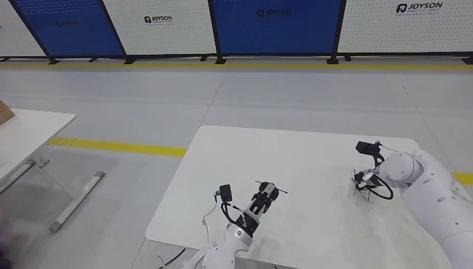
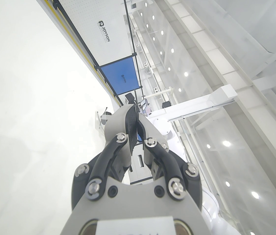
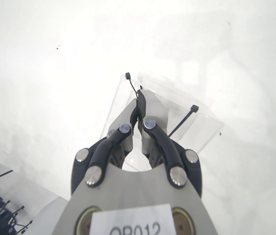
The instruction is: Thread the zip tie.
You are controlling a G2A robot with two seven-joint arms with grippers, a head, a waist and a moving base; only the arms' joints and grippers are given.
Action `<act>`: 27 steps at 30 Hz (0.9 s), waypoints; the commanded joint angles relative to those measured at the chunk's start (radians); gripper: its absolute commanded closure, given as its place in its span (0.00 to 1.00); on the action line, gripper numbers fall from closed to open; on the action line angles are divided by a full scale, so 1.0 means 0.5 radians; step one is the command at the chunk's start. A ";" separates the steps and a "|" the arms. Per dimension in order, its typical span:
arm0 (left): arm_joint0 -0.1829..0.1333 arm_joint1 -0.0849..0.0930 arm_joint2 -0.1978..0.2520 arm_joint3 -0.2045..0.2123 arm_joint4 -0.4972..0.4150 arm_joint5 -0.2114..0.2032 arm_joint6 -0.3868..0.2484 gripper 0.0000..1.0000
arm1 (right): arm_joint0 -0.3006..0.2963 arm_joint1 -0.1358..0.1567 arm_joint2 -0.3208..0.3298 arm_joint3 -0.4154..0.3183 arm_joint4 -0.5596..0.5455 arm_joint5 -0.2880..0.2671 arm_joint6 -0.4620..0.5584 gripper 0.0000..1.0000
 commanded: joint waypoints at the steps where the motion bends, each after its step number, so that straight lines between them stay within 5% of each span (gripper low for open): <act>1: 0.000 0.000 0.000 0.000 0.000 0.000 0.000 1.00 | 0.006 -0.006 0.003 0.015 0.003 -0.012 0.001 1.00; 9: 0.000 0.000 0.000 0.000 0.000 0.000 0.000 1.00 | -0.005 0.005 0.047 0.019 -0.002 -0.091 -0.009 1.00; 14: 0.000 0.000 0.000 0.000 0.000 0.000 0.000 1.00 | -0.089 0.063 0.136 -0.127 -0.036 -0.100 -0.095 1.00; 19: 0.000 0.000 0.000 0.000 0.000 0.000 0.000 1.00 | -0.320 0.189 0.345 -0.508 -0.093 -0.091 -0.262 1.00; 25: 0.000 0.000 0.000 0.000 0.000 0.000 0.000 1.00 | -0.842 0.366 0.725 -1.244 -0.273 0.078 -0.458 1.00; 27: 0.000 0.000 0.000 0.000 0.000 0.000 0.000 1.00 | -0.842 0.366 0.725 -1.244 -0.273 0.078 -0.458 1.00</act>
